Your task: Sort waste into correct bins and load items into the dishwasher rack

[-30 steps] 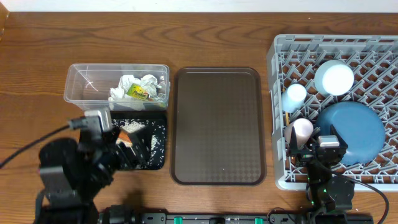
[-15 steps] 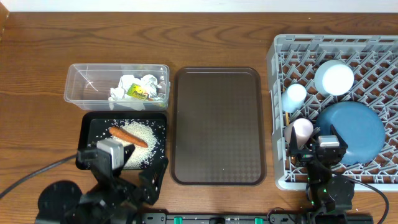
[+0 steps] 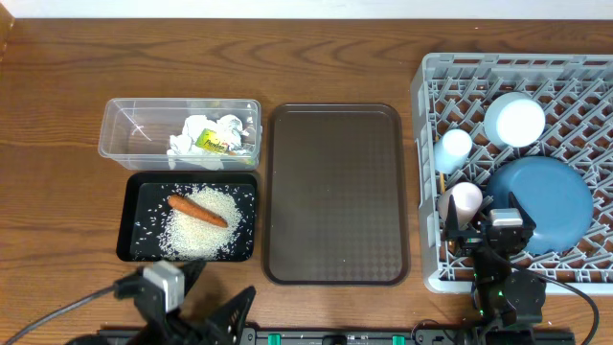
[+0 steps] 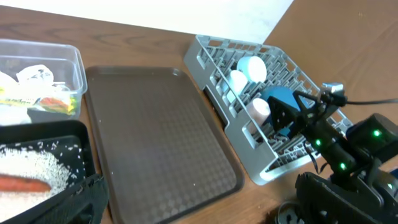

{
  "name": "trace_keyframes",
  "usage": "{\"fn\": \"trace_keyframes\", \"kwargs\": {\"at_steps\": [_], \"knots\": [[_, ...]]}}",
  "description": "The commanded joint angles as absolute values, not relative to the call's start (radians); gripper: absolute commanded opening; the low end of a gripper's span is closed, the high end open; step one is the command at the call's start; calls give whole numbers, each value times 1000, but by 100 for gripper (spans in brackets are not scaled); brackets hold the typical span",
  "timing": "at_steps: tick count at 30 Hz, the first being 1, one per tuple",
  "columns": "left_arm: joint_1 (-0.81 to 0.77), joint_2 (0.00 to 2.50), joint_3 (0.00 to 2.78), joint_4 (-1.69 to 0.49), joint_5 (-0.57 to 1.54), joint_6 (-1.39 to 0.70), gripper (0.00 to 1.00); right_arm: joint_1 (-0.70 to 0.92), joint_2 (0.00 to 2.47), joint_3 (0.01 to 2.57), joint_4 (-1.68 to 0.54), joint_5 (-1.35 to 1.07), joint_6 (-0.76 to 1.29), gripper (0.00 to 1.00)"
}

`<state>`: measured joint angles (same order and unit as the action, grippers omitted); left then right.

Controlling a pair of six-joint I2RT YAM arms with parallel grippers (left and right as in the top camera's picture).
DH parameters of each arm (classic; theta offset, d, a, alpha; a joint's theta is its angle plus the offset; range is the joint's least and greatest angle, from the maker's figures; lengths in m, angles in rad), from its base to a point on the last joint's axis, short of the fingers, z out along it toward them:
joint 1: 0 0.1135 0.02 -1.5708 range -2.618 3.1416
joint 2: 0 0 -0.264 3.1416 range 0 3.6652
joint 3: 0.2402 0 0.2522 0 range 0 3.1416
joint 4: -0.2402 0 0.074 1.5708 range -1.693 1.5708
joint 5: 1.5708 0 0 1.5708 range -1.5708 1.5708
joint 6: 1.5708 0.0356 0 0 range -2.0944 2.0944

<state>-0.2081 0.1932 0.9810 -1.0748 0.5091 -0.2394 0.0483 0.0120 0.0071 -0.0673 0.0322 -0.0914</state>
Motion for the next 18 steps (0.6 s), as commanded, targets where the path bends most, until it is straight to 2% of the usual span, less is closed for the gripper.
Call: {"fn": "trace_keyframes", "kwargs": {"at_steps": [1, 11, 18], "knots": [[-216, 156, 970, -1114, 505, -244, 99, 53, 10, 5, -72, 25, -102, 99], [-216, 102, 957, -1230, 504, -244, 99, 53, 10, 5, -72, 25, -102, 99], [-216, 32, 852, -1252, 504, -244, 99, 53, 10, 5, -71, 25, -102, 99]]}}
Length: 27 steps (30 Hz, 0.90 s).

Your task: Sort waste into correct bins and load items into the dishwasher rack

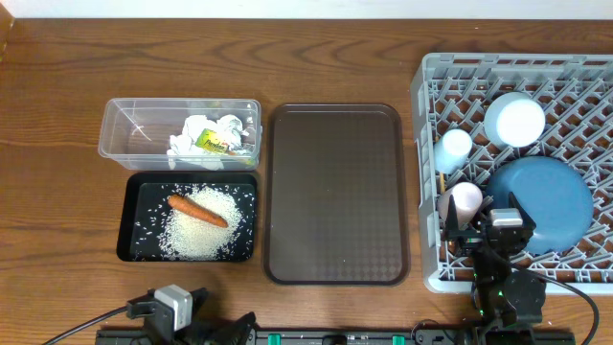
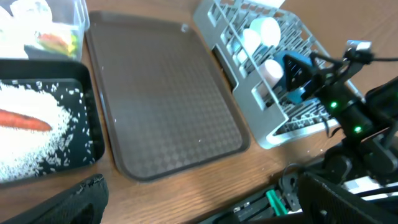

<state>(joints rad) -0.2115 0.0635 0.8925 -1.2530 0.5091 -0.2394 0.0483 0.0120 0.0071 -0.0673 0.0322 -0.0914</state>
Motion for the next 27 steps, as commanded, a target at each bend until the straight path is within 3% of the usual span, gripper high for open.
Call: {"fn": "trace_keyframes", "kwargs": {"at_steps": [1, 9, 27], "knots": [[-216, 22, 835, -1251, 504, -244, 99, 53, 10, 5, -71, 25, -102, 99], [-216, 2, 721, -1038, 505, -244, 99, 53, 10, 5, -72, 25, -102, 99], [-215, 2, 290, -47, 503, -52, 99, 53, 10, 5, -72, 25, -102, 99]]}}
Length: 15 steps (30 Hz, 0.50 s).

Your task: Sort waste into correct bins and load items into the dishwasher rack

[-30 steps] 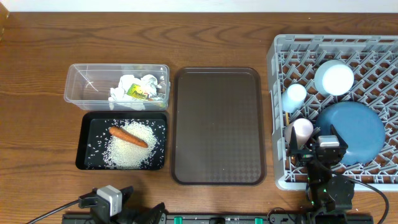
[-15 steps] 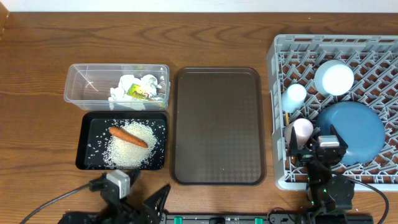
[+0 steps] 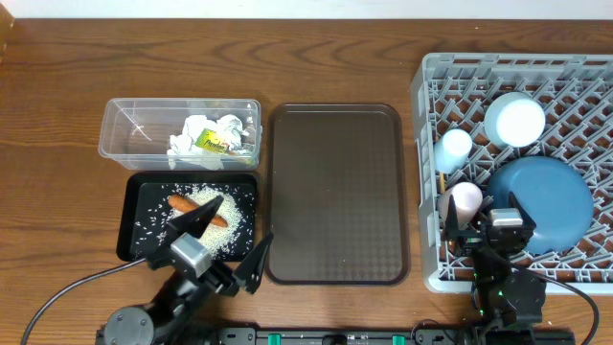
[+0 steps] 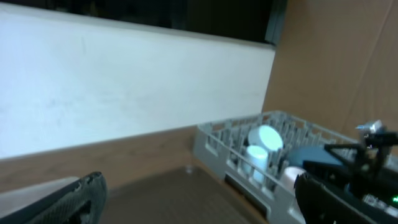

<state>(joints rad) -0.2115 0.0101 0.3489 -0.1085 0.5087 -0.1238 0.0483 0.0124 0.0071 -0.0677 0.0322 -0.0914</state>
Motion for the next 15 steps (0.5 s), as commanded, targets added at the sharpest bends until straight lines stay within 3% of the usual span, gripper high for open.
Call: {"fn": "trace_keyframes", "kwargs": {"at_steps": [1, 15], "knots": [[-215, 2, 270, -20, 503, -43, 99, 53, 10, 5, -72, 25, -102, 99], [-215, 2, 97, 73, 345, -19, 99, 53, 10, 5, -72, 25, -102, 99]]}}
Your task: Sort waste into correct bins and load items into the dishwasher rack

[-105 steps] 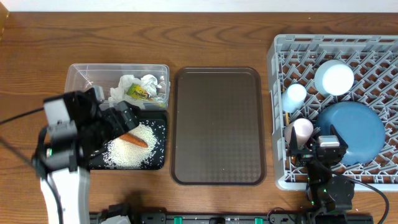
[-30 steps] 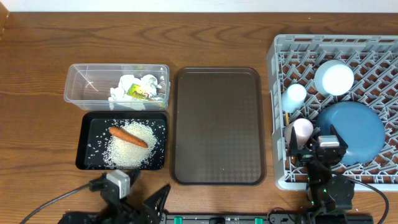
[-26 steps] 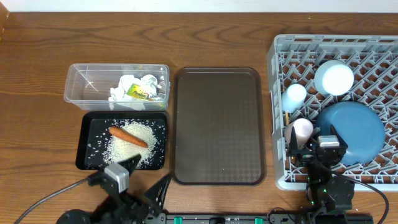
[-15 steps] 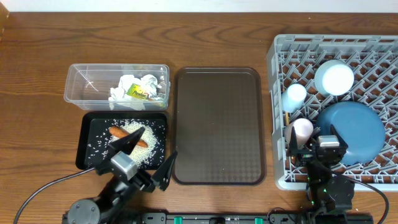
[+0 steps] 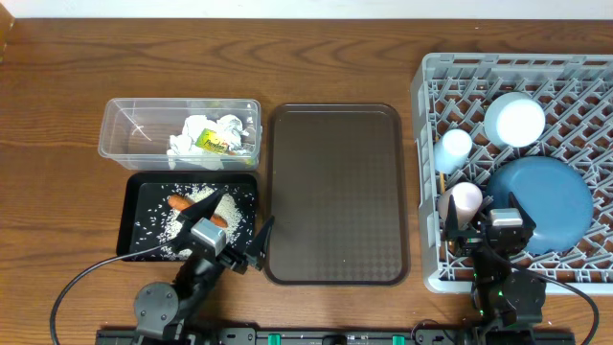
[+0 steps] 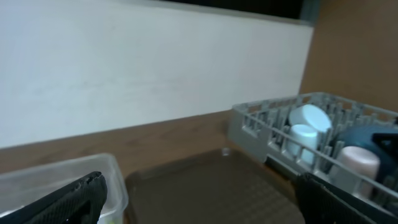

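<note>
My left gripper (image 5: 235, 222) is open with nothing in it, low over the front right corner of the black bin (image 5: 139, 240) that holds rice and a carrot (image 5: 177, 202). Its camera looks level across the table: between its fingers (image 6: 68, 200) lie the bare brown tray (image 6: 205, 183) and the clear bin's rim (image 6: 93, 163). That clear bin (image 5: 124, 134) holds crumpled paper and a wrapper (image 5: 213, 143). The grey dishwasher rack (image 5: 426, 144) holds white cups (image 5: 514, 120), a blue plate (image 5: 541, 201) and a pink cup (image 5: 466, 199). My right gripper (image 5: 482, 222) stands open at the rack's front edge.
The brown tray (image 5: 335, 192) lies between the bins and the rack. A white wall (image 6: 155, 68) stands behind the table. Cables trail along the front edge by both arm bases.
My left arm has shifted slightly forward and right over the black bin's corner, and its camera now shows the tray and the clear bin's rim. The right arm has not moved.
My left gripper was open at the table's front edge, looking down on the tray. Then it sat further back at that edge. Then it stood over the black bin's front corner, looking level at the wall, and it stays there now. Nothing on the table has moved.
</note>
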{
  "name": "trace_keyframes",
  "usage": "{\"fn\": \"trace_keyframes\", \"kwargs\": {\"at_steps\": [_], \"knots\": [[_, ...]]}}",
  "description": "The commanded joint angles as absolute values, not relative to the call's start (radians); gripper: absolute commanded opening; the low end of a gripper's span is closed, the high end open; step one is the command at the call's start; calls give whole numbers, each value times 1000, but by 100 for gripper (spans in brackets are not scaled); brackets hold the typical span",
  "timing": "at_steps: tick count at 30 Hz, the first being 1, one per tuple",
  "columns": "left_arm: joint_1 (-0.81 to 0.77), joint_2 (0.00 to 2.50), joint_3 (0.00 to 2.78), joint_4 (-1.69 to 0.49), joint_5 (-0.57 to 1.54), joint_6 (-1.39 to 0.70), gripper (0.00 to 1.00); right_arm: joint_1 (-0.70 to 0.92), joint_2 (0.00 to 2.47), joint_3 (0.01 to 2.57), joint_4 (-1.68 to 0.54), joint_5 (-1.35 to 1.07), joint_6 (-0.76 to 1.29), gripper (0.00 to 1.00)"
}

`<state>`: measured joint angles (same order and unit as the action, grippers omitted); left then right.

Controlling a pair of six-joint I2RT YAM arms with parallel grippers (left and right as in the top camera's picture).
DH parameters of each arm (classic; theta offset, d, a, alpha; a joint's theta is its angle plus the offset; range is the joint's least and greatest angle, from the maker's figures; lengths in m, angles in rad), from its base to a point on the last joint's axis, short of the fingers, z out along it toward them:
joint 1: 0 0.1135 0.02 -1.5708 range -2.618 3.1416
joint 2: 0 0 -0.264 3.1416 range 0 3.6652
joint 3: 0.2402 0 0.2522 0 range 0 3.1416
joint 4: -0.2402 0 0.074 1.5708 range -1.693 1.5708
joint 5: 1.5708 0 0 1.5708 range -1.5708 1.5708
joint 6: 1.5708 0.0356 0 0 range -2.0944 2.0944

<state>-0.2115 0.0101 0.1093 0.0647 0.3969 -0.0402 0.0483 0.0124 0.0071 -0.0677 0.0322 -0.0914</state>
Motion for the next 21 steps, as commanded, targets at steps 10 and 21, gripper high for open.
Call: {"fn": "trace_keyframes", "kwargs": {"at_steps": [10, 21], "knots": [[-215, 2, 2, 71, 258, -19, 99, 53, 10, 5, -72, 25, -102, 99], [-163, 2, 4, 22, 170, -19, 99, 53, 10, 5, -72, 25, -102, 99]]}}
